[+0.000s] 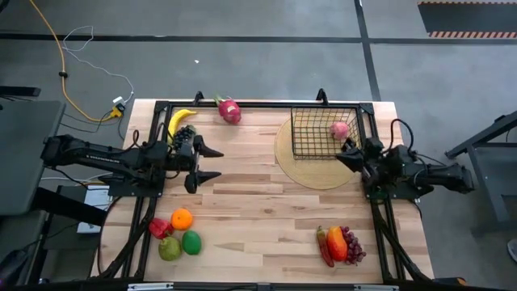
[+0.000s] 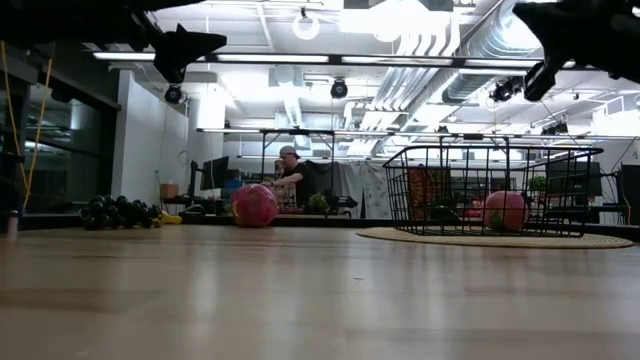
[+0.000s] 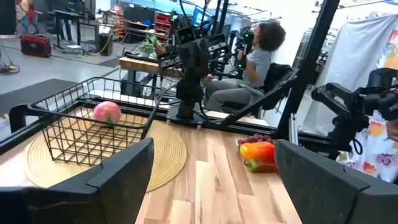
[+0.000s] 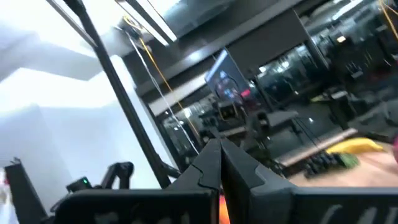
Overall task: Build produce basket
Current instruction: Put the chili pepper into the wire basket
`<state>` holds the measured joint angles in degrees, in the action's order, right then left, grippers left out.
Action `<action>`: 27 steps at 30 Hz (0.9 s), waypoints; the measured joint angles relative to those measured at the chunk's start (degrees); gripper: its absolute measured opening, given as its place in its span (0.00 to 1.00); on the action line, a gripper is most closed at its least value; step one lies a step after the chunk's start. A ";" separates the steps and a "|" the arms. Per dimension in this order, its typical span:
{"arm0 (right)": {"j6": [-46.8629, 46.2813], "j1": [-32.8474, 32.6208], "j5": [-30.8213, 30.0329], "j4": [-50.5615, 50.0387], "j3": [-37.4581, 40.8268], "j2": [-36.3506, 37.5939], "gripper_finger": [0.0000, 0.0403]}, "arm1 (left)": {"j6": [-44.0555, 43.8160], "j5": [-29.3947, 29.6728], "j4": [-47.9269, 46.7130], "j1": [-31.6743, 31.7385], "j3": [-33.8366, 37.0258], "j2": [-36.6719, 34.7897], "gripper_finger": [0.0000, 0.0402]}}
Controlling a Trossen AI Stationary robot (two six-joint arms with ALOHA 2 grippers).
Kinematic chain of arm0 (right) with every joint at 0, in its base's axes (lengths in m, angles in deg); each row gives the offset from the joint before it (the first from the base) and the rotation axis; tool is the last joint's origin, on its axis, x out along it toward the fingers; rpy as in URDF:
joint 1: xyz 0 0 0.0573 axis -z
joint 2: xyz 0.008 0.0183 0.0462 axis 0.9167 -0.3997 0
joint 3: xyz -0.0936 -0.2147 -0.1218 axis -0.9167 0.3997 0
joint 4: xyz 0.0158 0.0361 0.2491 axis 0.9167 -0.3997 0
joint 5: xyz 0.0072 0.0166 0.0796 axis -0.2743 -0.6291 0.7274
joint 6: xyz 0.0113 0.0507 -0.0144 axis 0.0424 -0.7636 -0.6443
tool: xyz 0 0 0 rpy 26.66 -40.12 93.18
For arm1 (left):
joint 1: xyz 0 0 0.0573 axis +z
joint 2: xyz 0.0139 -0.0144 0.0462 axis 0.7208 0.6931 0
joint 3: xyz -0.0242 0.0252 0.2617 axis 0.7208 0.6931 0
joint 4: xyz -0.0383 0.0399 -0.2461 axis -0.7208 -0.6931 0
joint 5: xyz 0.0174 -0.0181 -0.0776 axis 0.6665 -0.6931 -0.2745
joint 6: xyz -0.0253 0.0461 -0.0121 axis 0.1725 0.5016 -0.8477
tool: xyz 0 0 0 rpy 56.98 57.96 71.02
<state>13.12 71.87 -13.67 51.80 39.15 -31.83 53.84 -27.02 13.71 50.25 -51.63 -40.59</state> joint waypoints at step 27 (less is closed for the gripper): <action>-7.53 -17.88 -10.76 -52.85 -37.51 -46.99 0.18 | 2.01 4.02 0.02 -1.95 0.00 0.06 0.79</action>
<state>5.59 53.99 -24.43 -1.05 1.63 -78.81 55.84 -23.00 13.74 48.30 -51.63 -40.53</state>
